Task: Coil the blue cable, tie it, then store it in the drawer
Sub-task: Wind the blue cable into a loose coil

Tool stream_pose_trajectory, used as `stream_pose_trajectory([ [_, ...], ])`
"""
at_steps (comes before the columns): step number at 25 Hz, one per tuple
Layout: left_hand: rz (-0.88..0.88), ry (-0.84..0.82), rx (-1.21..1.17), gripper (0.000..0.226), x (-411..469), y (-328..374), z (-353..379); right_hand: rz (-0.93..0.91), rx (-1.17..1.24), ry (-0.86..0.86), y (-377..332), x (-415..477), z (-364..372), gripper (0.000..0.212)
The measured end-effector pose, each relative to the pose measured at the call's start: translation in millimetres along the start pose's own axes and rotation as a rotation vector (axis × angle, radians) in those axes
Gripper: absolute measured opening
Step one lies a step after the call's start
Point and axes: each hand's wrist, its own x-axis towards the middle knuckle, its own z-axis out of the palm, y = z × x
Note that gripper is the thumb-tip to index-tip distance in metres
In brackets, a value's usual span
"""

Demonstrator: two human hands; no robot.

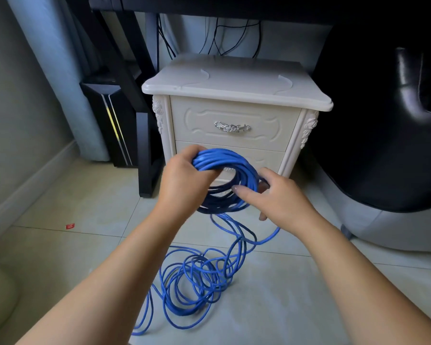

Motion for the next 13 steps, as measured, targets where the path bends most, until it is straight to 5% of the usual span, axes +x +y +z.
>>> stream_pose_trajectory([
  [9,-0.462,-0.008,-0.646,0.005,-8.6,1.2,28.1,0.084,0.562,0.21,-3.6,6.1,22.1,0.029],
  [13,-0.526,-0.122,-0.679,0.008,-16.3,-1.8,32.5,0.104,0.68,0.27,-4.0,5.2,20.1,0.015],
])
